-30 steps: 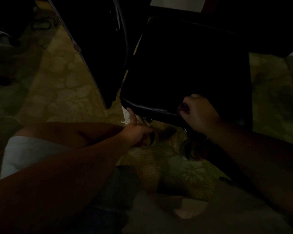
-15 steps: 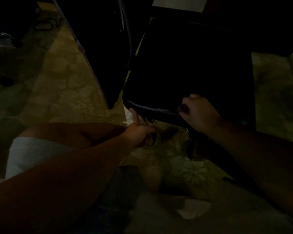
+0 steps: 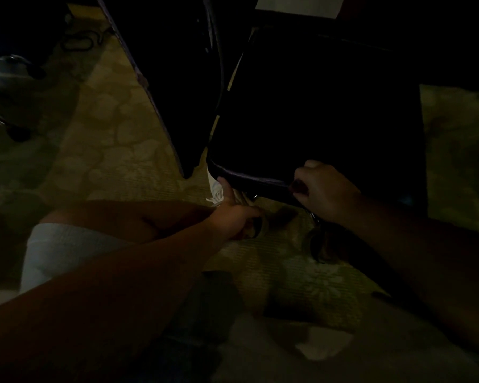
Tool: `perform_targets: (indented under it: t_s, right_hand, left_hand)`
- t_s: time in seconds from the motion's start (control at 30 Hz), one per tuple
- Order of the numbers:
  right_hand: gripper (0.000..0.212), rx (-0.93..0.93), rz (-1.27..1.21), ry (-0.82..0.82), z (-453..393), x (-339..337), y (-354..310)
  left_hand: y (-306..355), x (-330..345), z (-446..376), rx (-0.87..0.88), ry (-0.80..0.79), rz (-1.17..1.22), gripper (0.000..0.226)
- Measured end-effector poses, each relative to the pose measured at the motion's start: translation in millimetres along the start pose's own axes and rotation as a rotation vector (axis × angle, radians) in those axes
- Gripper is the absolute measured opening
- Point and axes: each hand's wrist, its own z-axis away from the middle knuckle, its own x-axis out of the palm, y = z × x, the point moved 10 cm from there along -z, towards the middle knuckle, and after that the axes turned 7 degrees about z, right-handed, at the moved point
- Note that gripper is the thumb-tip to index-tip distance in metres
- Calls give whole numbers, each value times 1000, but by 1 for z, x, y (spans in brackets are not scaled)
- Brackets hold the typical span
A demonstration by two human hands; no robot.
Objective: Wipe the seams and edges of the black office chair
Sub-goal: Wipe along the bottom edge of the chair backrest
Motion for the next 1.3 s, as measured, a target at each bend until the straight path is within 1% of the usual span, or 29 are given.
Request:
perform_targets:
  t_s: [0.03,0.13,0.17,0.27,0.3,0.4,0.43,0.57,0.6,0.7,0.73,0.83,0.87,1.0,1.03,1.13,1.17,1.27,1.3]
  right_hand:
    - [27,11,-2,16,0,-2,1]
    - [23,160,-32,126,-1,-15,21]
    - [24,152,-31,111,-1,-14,20]
    - [27,-17,18,3,-3,-3,-1]
    - [27,-28,20,0,-3,-4,-2]
    - [27,116,-21,90,-5,-15,19]
    - [27,138,-32,97,-5,-16,20]
    - [25,-41,-2,-7,-4,-3,-6]
    - [24,-24,-4,8,-5,-4,-4]
    - [25,144,-37,102,-8,-14,21]
    - [26,141,-38,91,-7,-14,20]
    - [27,-28,0,-7,-7,-2,-5]
    - [27,-47,9,-13,-7,-2,-8]
    - [26,105,-22,86,-10,-13,12]
    - [26,93,-19,72,-10,-11,10]
    - [26,-55,-5,-19,-12,-2,-10]
    - [26,-64,-9,-20,-13,-3,-10]
    - [27,100,-23,86,-16,-17,15]
    - [27,126,-24,98,-16,-19,18]
  left_hand:
    - [0,-1,-1,-1,12,12,118]
    - [-1,-1,-2,-4,22,27,118]
    - [0,-1,-2,-3,26,29,117]
    - [0,-1,-1,-7,46,39,114]
    - [0,-1,0,-13,43,43,114]
    - [-2,3,2,-33,31,57,114]
    - [-1,4,3,-33,33,60,114]
    - [-3,1,3,-40,56,46,116]
    - [-4,1,1,-49,45,61,117]
    - [-5,3,2,-56,18,57,118]
    - [-5,3,1,-53,21,58,117]
    - [-4,1,1,-41,41,52,115]
    - [-4,2,0,-39,40,52,116]
    - [-6,0,-2,-41,40,54,118]
    - [-6,1,-2,-39,29,46,118]
    - [-5,0,-3,-21,26,-4,121]
    - [-3,-1,-3,-12,28,-7,121]
    - [-4,1,-3,-20,15,15,120]
    - [-4,2,-2,-25,13,17,119]
